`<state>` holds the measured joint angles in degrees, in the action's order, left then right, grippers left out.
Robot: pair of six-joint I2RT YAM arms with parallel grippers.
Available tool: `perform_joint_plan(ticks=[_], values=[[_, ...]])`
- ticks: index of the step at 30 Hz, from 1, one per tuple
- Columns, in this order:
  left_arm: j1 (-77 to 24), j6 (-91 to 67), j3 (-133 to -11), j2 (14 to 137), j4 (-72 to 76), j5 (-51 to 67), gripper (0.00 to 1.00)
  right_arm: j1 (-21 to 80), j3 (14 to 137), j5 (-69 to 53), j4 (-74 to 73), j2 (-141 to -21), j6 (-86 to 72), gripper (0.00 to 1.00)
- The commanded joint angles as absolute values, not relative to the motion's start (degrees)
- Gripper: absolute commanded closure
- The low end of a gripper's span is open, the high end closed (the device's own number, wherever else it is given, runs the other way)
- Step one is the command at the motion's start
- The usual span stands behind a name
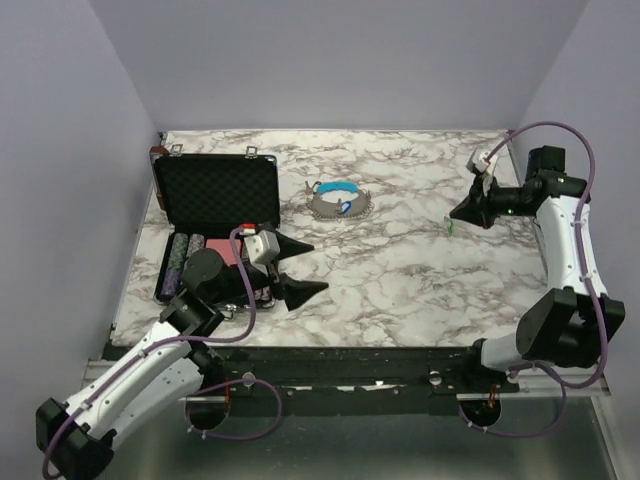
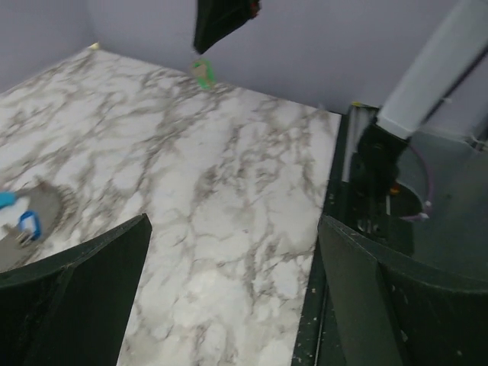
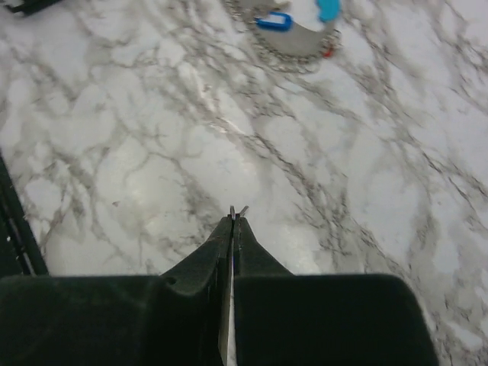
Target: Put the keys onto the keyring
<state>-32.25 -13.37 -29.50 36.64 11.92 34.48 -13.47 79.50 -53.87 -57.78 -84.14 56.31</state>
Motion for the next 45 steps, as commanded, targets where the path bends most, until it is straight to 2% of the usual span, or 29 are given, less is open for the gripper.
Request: perform_joint_plan(ticks=[1,5,10,25,33,38,45], values=[[-44.02,-7.56,-29.71,40.06,20.82,31.65,0.04,-12.04,74.02,-67.66,-79.08,-77.80,83.38,0.90],[-48.68,-6.86,-27.69,45.07,28.29,27.96,0.14,-7.22,69.53,-71.72,-81.30,-72.44,87.79,0.90],[-54.66,-4.14,-28.91,52.28,33.21,21.37,0.16,-0.01,66.27,-74.53,-81.30,-68.91,87.89,0.90],[-57.66,-3.34,-34.71,75.84,49.12,14.85,0.25,2.64,62.58,-75.15,-72.86,-71.37,77.26,0.94],[-57.92,-3.42,-40.51,82.52,51.50,20.73,0.41,3.34,62.75,-74.79,-72.51,-72.07,76.38,0.95],[-57.83,-4.39,-41.66,84.37,52.12,26.45,0.56,3.52,63.02,-74.62,-72.25,-72.42,76.03,0.95],[-57.83,-4.66,-42.54,85.60,50.02,29.00,0.61,3.78,63.28,-74.71,-72.16,-72.77,75.94,0.96]])
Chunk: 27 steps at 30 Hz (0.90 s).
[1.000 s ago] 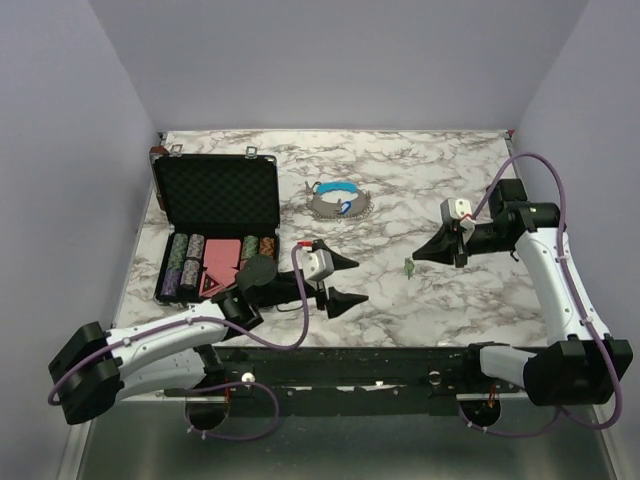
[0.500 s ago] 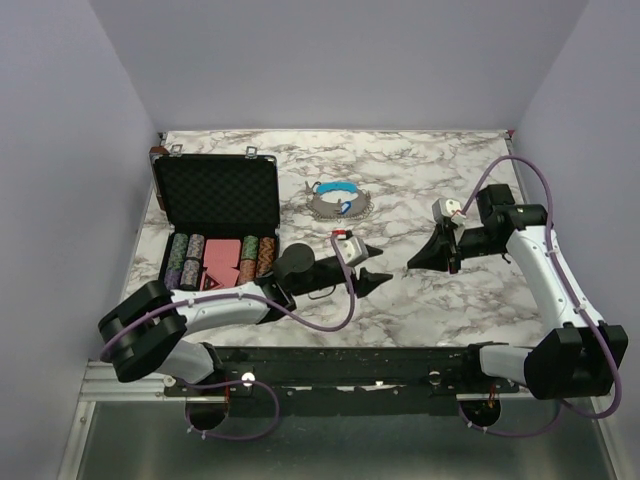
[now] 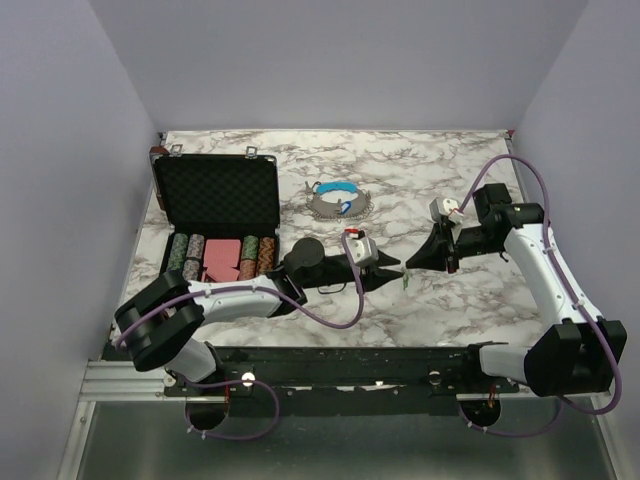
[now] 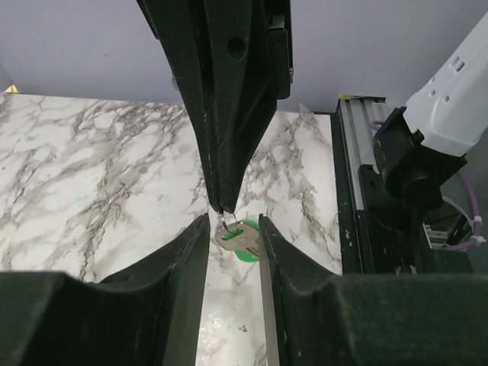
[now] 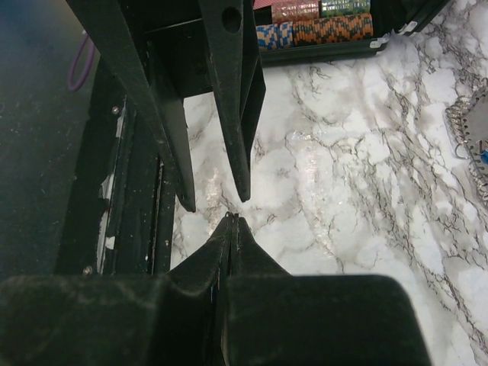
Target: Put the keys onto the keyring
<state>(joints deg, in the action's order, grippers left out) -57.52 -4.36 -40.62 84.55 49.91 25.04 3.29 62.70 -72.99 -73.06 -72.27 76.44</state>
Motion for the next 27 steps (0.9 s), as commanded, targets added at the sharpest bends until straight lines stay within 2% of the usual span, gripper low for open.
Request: perform_joint_plan(ticks=[1,6,12,15,21,27], values=[[-57.83,-4.40,-42.97,85.87,48.88,28.92,0.62,3.87,63.28,-74.71,-72.16,-72.77,75.85,0.96],[-57.83,-4.04,-44.03,86.92,47.02,27.60,0.62,4.04,63.19,-74.71,-72.07,-72.51,75.59,0.96],[-57.83,-3.34,-44.91,87.45,44.65,27.51,0.70,4.13,63.19,-74.62,-71.98,-72.51,75.41,0.96],[-57.83,-3.16,-45.18,87.63,43.77,27.51,0.77,4.22,63.11,-74.71,-71.98,-72.51,75.41,0.96],[-57.83,-3.25,-46.32,88.24,41.75,28.39,0.99,4.31,63.11,-74.62,-72.33,-72.25,75.32,0.96],[-57.83,-4.30,-44.83,87.81,44.37,26.64,1.00,4.40,63.28,-75.14,-72.60,-71.81,73.84,0.94]])
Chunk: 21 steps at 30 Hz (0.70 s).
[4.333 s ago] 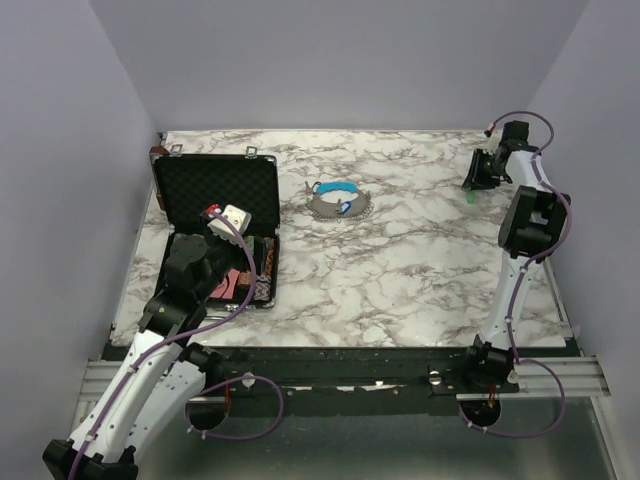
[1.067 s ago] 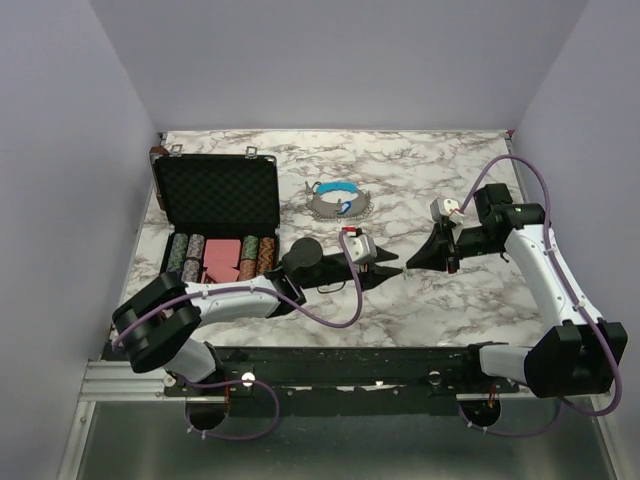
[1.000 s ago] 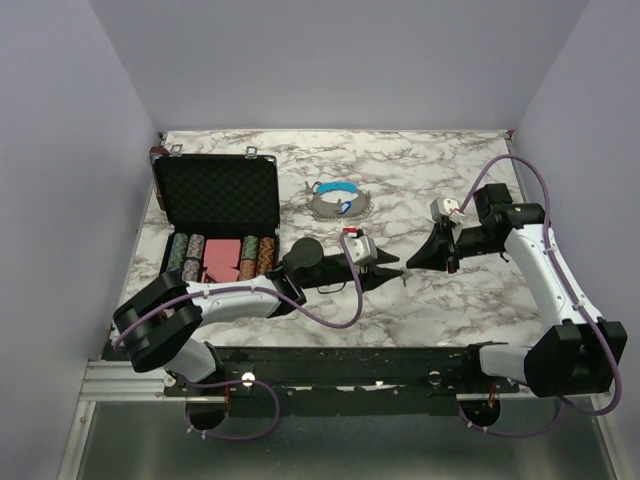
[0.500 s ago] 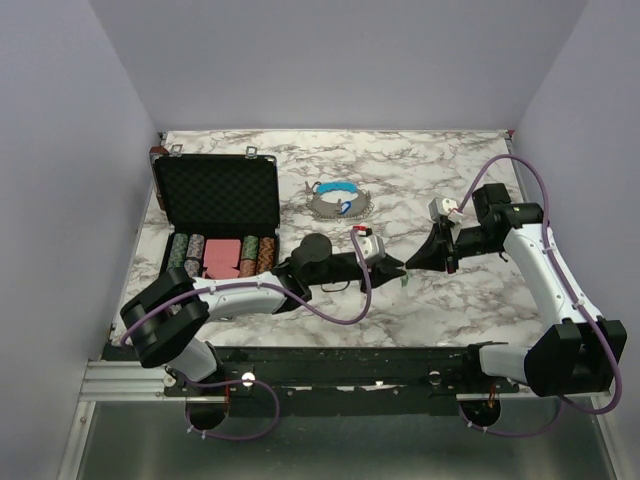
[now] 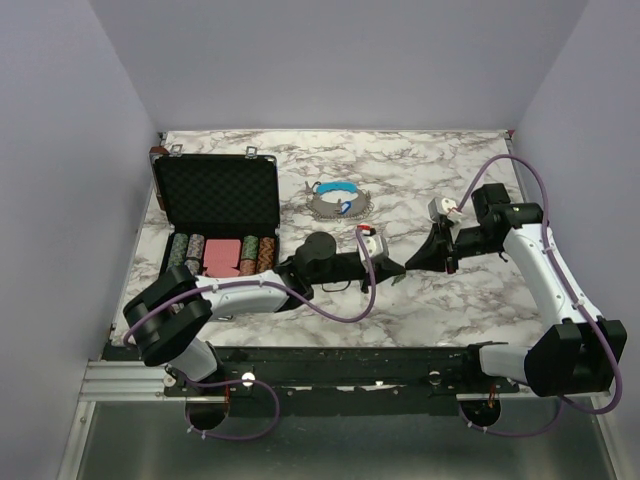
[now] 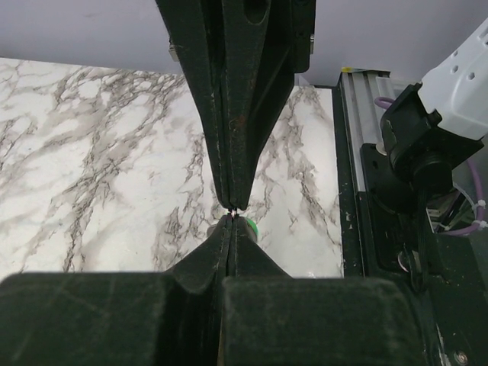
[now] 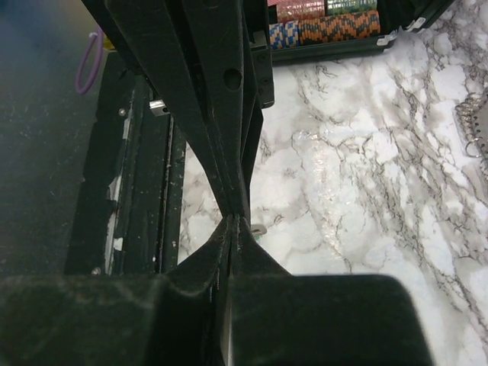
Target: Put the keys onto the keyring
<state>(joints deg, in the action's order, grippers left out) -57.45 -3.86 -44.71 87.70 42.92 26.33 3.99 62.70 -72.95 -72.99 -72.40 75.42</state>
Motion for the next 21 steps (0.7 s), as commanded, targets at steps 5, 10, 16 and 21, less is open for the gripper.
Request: perform_joint_plan(ticks=[5,10,16,21], values=[[-57.66,-5.54,-37.37,84.91,54.38,22.07,1.00,4.48,66.53,-78.04,-69.26,-72.51,61.10,0.33],[-57.48,-5.71,-26.39,80.95,70.80,22.41,1.00,4.48,68.56,-78.14,-72.05,-72.42,62.29,0.25],[-57.48,-7.46,-19.61,80.15,86.72,25.57,1.00,6.76,66.45,-75.77,-81.38,-73.39,78.20,0.26],[-57.57,-11.68,-20.12,80.95,91.05,26.02,1.00,13.61,66.62,-74.01,-81.30,-75.14,82.17,0.34]])
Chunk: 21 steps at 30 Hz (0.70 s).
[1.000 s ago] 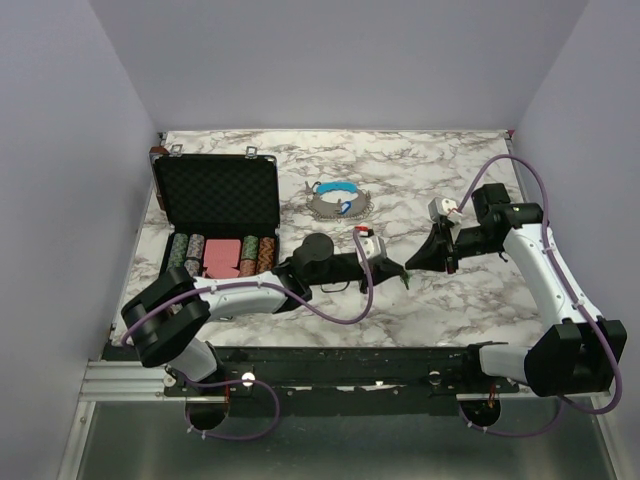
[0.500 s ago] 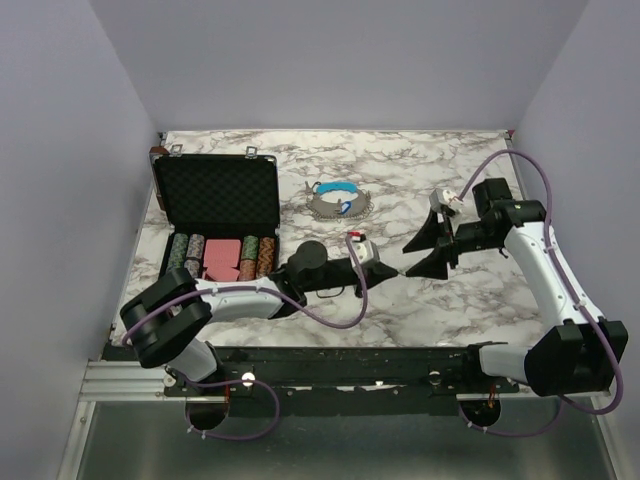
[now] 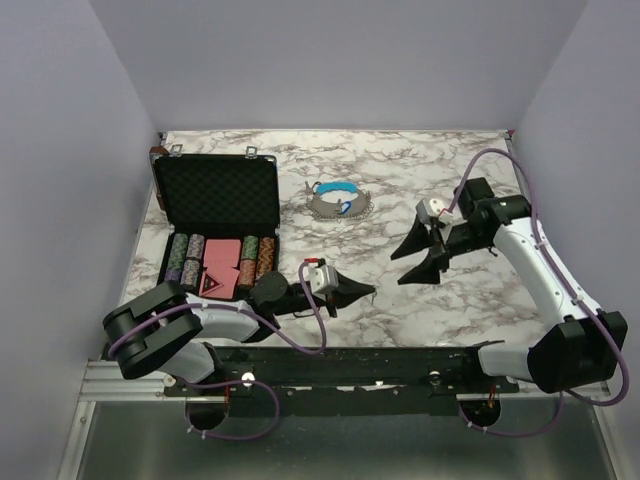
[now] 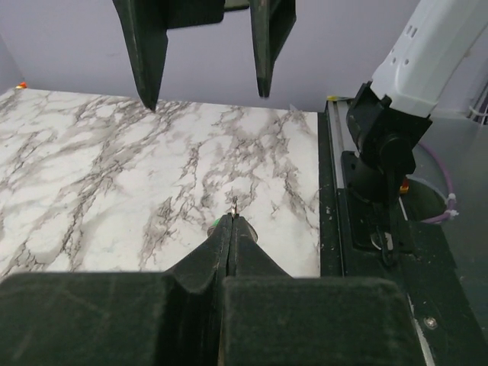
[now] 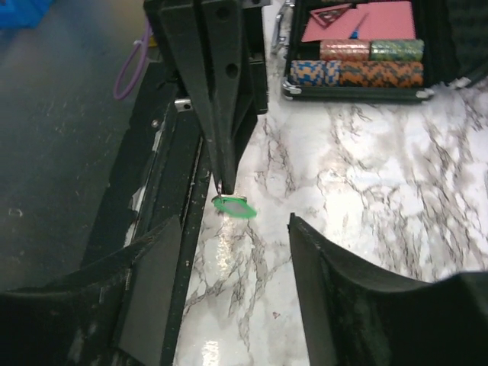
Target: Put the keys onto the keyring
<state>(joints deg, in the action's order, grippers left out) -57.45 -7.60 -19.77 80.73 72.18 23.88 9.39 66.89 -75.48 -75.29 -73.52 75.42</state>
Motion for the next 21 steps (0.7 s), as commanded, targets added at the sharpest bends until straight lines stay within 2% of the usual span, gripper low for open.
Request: perform_joint_plan(ticks=[1,4,11,21], values=[[-57.57,-12.30,-20.30,80.69,91.05,25.58,1.00,15.02,66.97,-73.48,-81.30,-75.76,82.61,0.37],[-57.57,-12.74,-20.57,79.81,91.06,24.53,1.00,18.19,68.20,-72.51,-81.30,-77.86,83.06,0.48],[-57.57,-13.01,-20.30,78.66,90.97,23.64,1.00,18.81,67.77,-73.04,-79.20,-77.96,81.22,0.61],[-57.57,-14.24,-20.65,78.93,91.05,23.03,1.00,19.69,66.45,-73.30,-74.80,-77.17,76.12,0.64]])
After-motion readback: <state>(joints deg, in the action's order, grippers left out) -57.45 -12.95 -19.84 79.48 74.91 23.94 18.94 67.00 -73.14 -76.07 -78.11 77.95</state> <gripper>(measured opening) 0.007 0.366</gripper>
